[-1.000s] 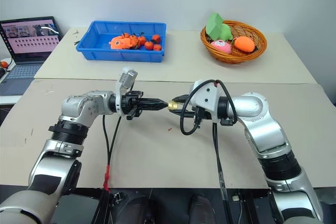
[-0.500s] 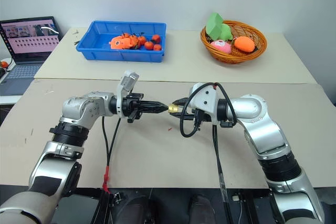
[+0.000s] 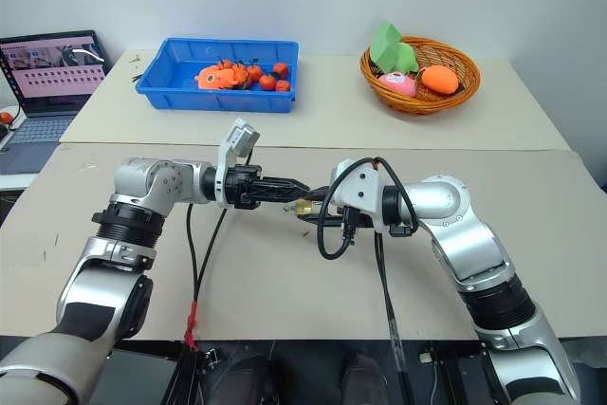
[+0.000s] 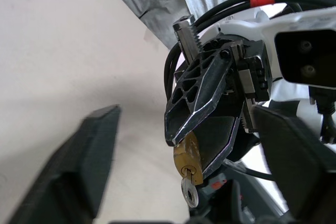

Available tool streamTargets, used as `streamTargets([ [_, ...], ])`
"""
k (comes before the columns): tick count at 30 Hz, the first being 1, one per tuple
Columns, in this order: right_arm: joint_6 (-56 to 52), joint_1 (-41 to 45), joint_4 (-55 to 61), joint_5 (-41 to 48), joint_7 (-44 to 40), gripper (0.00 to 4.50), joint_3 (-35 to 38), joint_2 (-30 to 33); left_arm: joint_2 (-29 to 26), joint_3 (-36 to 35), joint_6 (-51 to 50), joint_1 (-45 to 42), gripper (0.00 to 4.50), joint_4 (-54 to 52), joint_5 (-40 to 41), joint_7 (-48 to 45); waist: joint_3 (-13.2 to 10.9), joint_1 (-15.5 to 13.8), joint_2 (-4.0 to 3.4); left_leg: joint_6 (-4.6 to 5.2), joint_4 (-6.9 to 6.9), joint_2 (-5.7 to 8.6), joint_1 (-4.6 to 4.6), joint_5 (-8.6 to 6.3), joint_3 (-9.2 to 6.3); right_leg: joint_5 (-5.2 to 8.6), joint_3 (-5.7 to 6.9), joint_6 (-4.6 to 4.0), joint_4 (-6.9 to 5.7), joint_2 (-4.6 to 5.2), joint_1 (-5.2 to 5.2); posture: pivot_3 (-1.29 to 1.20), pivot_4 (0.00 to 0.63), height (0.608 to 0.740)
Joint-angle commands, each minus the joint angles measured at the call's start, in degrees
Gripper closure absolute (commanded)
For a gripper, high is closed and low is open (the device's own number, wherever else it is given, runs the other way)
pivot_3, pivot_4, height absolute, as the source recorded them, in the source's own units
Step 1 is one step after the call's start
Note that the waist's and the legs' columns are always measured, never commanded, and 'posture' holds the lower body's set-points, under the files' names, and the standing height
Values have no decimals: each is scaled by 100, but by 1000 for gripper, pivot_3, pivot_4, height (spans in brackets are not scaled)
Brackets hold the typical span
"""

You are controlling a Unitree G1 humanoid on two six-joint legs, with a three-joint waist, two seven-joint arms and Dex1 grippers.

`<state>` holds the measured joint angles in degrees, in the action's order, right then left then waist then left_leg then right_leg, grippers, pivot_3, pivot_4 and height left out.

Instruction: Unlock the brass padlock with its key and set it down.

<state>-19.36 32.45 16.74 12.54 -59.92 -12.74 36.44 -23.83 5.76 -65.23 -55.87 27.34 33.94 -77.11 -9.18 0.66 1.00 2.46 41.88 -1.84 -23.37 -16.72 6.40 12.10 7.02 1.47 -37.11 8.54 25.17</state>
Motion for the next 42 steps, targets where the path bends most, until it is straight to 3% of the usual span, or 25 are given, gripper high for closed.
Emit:
streamTargets([
  [1,85,71,148,59,23,3593,133,16,-128,112,-268,-206,34,148,-12,-5,0,2,0,0,0,0,0,0,0,0,0,0,0,0,0,0,150,692],
  [15,113,39,140,-2,72,3593,117,31,-117,-381,-1877,-204,34,276,510,611,0,4,0,0,0,-1,0,0,-1,0,-1,0,-1,0,0,0,150,692],
  [24,143,61,86,-41,85,3593,113,14,-312,-244,-2147,103,34,-335,802,696,0,7,0,0,0,-2,2,0,-1,0,-2,0,-1,0,0,0,150,692],
  [32,159,75,55,-55,84,3593,112,1,-274,-382,-2153,44,34,-228,876,874,0,3,0,-1,1,-1,3,0,0,0,-3,0,-1,0,0,0,150,692],
  [36,168,66,70,-64,91,3593,108,-1,-290,-370,-2153,59,1012,-253,928,888,0,4,0,-1,0,-1,2,0,0,0,-2,0,-1,0,0,0,150,692],
  [42,165,57,76,-58,88,3593,113,0,-307,-347,-2174,60,3357,-242,1002,911,0,4,0,-1,1,-1,3,0,1,0,-3,0,-1,0,0,0,150,692],
])
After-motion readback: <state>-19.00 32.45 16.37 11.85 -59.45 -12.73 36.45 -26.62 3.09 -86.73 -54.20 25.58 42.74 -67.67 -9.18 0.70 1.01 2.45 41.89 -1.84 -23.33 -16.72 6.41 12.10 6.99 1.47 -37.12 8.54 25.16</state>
